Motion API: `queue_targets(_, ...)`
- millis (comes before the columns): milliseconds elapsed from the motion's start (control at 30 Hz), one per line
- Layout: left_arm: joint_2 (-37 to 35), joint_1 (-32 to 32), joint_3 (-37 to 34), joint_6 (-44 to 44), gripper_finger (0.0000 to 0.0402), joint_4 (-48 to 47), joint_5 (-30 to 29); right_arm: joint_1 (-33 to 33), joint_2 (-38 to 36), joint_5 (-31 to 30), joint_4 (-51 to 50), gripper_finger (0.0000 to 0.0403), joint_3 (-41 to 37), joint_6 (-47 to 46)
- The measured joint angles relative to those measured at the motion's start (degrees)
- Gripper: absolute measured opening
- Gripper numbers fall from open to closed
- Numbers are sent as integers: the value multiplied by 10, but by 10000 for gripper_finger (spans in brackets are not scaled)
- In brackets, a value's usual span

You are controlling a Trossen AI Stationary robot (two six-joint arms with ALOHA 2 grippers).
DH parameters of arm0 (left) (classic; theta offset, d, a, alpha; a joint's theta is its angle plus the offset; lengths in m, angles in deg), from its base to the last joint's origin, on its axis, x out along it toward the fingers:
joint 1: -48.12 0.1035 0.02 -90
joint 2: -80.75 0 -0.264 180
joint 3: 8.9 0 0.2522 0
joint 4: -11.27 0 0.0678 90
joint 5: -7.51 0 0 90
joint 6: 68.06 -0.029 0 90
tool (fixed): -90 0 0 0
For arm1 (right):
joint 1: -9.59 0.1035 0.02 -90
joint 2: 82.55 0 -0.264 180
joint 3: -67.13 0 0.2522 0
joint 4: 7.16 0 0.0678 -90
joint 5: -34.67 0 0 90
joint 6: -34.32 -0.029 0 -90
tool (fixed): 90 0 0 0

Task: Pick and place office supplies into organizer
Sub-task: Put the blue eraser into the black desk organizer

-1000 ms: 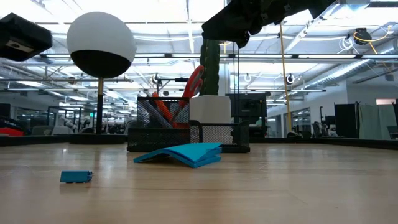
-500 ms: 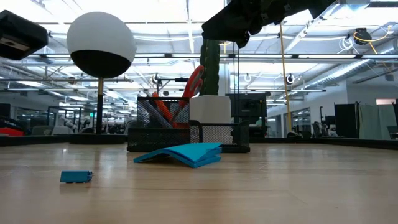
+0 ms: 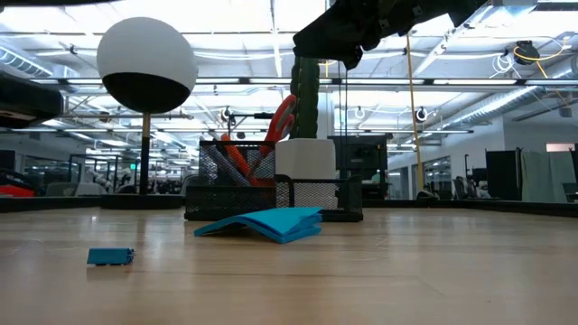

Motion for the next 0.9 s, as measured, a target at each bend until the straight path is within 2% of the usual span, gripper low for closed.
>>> queue_targets(300,3,3,-1,0,192,3,-8,0,0,0,0,130,0,0)
queue_targets(700,4,3,-2,1,78,4,-24,0,0,0,0,130,0,0)
queue_targets(900,4,3,-2,3,71,4,-24,0,0,0,0,130,0,0)
